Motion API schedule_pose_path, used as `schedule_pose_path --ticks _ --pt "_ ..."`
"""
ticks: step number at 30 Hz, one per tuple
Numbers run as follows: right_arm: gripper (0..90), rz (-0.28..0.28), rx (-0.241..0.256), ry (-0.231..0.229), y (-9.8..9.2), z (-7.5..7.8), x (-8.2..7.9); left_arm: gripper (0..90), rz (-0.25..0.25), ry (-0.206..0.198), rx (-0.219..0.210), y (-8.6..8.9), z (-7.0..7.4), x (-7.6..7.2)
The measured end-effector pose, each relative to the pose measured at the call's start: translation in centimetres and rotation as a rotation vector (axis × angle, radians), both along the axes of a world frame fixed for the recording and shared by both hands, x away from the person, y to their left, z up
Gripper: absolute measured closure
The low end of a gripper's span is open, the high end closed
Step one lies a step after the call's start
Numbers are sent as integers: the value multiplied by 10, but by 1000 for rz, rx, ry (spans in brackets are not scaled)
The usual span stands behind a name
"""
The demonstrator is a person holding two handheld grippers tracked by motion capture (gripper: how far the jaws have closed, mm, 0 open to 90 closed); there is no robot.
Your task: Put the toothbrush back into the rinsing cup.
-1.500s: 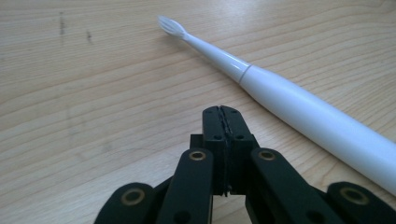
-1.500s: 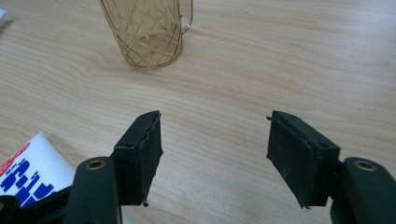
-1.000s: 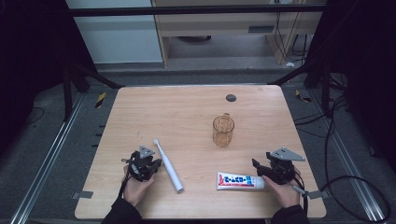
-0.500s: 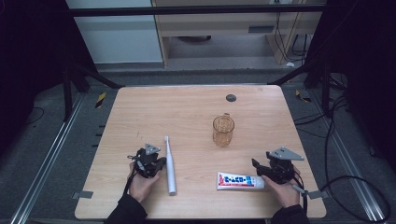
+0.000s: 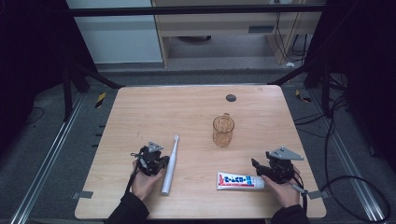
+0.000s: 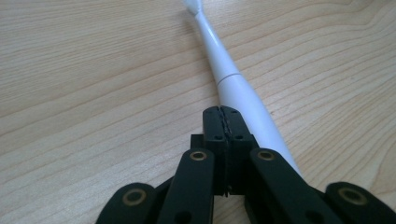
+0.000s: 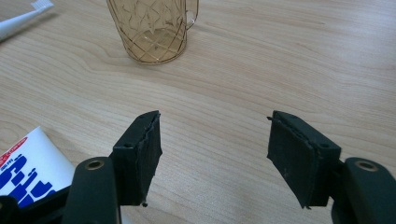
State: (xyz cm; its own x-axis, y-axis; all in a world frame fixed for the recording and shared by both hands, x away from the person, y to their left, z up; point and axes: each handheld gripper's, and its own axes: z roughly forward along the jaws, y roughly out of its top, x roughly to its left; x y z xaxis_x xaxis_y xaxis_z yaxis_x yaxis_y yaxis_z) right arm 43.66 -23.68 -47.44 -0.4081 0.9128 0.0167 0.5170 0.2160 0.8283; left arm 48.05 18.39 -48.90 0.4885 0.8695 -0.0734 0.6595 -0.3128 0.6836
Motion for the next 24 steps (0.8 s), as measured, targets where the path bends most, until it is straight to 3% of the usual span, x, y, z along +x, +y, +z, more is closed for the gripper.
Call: schedule_pose_path --ticks 17,24 --pt "346 4 -4 4 -1 0 0 888 -48 -20 20 -2 8 -3" --pt "346 -12 3 -3 -5 1 0 838 -64 -60 -18 6 24 -7"
